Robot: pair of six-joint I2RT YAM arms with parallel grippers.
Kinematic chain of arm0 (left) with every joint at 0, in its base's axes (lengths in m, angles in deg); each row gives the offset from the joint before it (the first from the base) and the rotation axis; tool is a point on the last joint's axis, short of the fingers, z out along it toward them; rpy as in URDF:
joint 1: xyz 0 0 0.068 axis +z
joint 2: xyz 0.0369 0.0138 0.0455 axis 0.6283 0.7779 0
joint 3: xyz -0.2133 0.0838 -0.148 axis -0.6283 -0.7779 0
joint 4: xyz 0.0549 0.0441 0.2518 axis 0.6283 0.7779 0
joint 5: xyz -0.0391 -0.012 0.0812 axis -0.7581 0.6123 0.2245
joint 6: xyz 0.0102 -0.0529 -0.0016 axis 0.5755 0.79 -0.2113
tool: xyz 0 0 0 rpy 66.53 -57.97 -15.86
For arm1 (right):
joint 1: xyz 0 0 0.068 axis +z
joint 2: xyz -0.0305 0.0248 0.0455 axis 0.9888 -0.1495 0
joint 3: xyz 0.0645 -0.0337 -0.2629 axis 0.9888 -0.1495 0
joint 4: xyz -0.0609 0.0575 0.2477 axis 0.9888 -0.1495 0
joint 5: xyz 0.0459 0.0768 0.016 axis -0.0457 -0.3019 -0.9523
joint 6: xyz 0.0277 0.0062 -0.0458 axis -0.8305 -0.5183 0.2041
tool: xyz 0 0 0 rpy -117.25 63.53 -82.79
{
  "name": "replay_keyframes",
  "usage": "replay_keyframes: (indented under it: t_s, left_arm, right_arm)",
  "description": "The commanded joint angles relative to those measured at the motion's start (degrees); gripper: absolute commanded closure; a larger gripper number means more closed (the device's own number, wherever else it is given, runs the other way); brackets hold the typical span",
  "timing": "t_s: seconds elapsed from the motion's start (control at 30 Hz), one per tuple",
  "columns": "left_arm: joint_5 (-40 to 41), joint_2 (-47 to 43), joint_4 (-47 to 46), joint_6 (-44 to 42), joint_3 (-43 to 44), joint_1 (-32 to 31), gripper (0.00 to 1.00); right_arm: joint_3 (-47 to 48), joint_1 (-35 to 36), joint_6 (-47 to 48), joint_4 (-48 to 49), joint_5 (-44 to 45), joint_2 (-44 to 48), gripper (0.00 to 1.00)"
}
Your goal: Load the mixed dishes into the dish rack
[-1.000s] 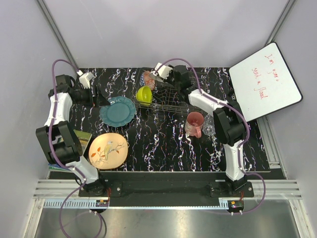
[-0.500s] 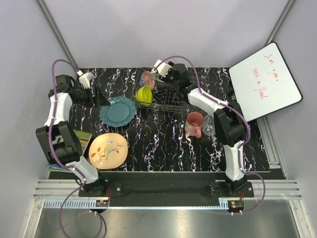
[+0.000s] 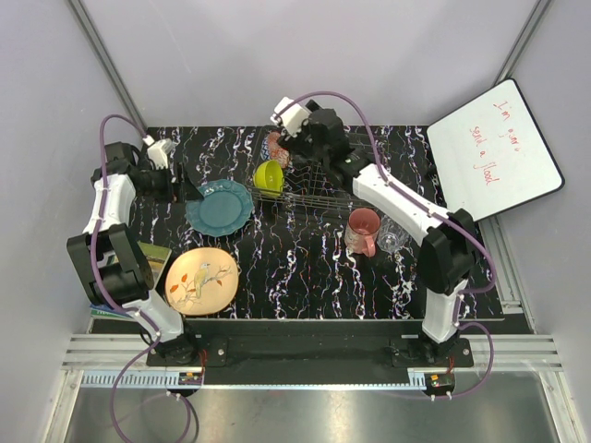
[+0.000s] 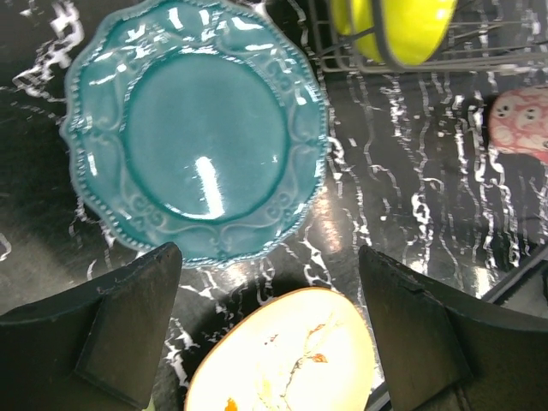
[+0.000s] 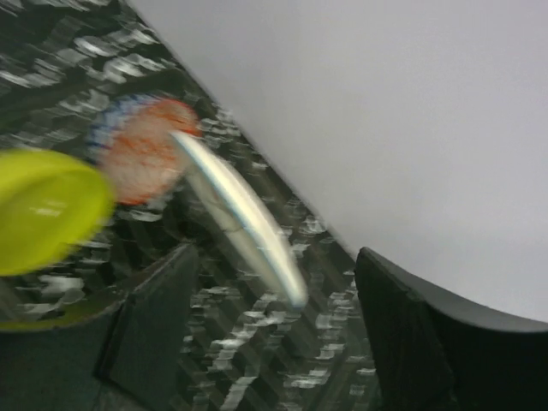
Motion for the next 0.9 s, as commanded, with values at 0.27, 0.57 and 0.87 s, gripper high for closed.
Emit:
replay_keyframes:
  t_s: [0.27, 0.57, 0.87]
  left_arm:
    - [10.99, 9.29, -1.6, -3.31, 4.39, 1.76, 0.13]
    - [13.64, 17.03, -1.86, 1.53, 11.6, 1.76, 0.14]
    - [6.08, 24.51, 1.39, 4.25, 14.33, 1.67, 0.15]
  right_arm:
    - [-4.7, 5.03, -38.26, -9.91, -21.53, 6.09, 0.0]
    - [-21.96, 8.99, -36.85, 2.32, -14.49, 13.83, 0.03]
    - [-27.94, 12.24, -35.36, 7.68, -10.36, 17.61, 0.04]
